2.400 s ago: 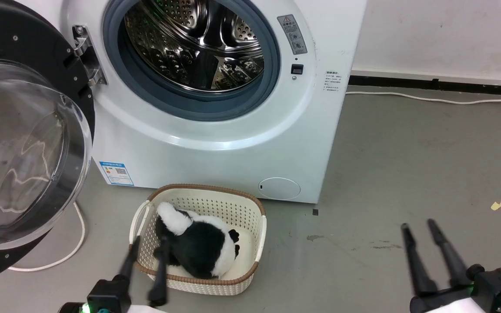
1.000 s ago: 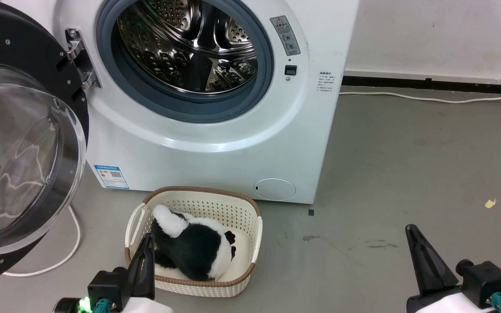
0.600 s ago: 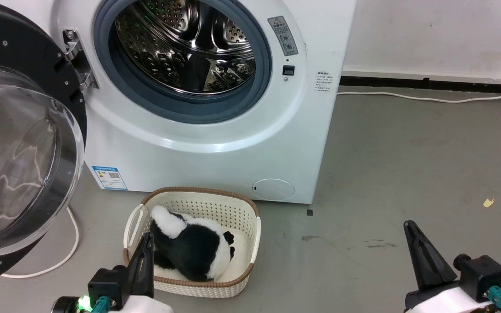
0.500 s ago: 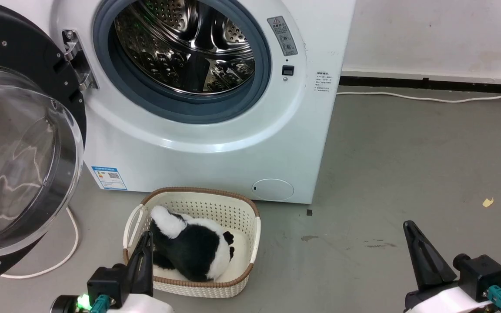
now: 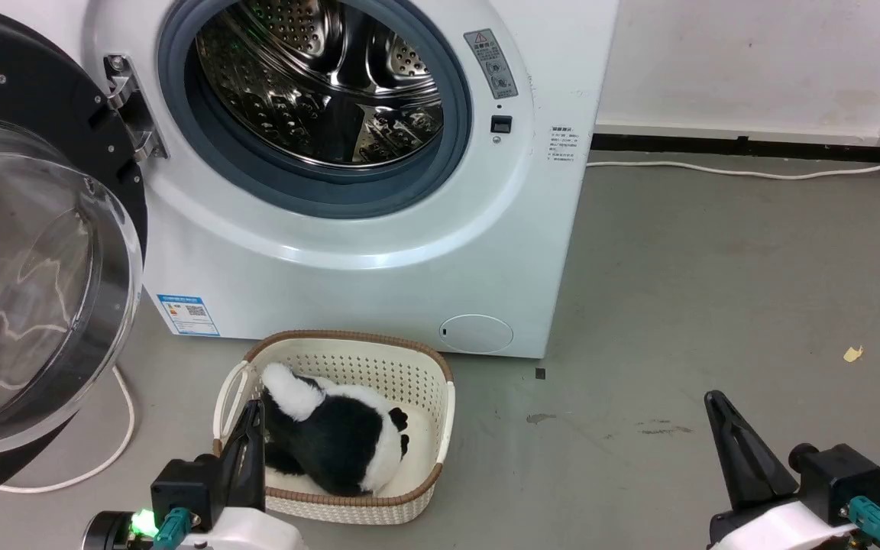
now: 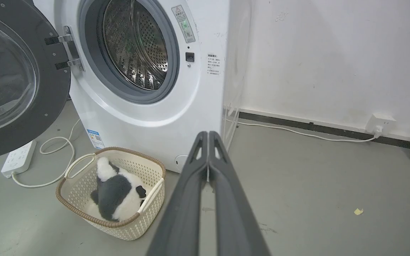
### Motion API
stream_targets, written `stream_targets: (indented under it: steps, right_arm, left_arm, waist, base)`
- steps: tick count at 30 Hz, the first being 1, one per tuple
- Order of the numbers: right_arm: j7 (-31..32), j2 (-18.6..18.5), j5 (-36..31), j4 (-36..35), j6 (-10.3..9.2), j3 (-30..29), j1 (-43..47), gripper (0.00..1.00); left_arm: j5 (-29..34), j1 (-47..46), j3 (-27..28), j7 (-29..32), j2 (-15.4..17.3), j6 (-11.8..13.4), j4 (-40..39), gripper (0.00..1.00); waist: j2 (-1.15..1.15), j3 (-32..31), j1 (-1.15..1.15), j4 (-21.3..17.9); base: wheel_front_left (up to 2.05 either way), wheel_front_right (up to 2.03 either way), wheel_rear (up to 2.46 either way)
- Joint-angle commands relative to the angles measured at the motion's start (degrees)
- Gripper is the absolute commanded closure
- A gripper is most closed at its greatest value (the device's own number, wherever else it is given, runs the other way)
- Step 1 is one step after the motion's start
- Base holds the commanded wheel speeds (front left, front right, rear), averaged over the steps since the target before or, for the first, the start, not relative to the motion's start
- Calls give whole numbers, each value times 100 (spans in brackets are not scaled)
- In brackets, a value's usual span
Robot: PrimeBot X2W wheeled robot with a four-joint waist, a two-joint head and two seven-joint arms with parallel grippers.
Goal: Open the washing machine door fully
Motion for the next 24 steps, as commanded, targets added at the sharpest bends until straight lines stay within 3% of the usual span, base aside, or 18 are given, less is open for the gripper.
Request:
stream_targets:
  steps: [1, 24]
  right_arm:
    - [27, 17, -40, -6, 3, 13, -108, 100]
    - [298, 23, -143, -8, 4, 35, -189, 100]
  left_arm:
    - [45, -80, 23, 34, -24, -37, -23, 100]
    - [211, -147, 146, 302, -78, -98, -111, 100]
  waist:
    - [0, -1, 0, -3]
    - [0, -11, 0, -67]
  base:
    - [0, 0, 0]
    - [0, 0, 0]
